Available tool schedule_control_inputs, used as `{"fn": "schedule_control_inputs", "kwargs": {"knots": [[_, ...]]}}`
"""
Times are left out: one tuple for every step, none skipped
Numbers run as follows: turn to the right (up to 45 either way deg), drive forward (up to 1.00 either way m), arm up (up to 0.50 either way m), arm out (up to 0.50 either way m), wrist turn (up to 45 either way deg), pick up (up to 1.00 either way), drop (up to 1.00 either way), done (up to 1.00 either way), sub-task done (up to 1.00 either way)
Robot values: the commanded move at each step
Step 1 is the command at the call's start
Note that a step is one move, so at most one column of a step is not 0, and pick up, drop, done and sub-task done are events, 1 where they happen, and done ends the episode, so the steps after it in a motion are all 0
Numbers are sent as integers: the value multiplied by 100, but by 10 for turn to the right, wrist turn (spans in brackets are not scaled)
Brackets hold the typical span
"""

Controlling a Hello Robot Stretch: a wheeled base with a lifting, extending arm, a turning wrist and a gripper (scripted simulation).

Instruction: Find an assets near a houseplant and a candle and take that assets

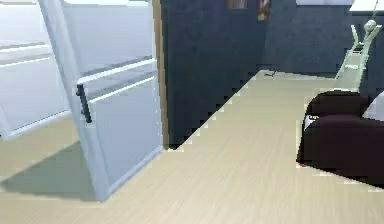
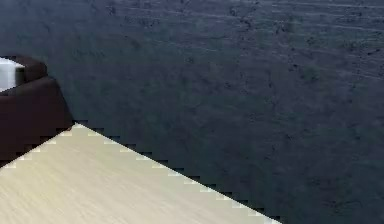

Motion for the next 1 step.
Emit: {"fn": "schedule_control_inputs", "kwargs": {"knots": [[-450,0,0,0,0,0,0,0,0]]}}
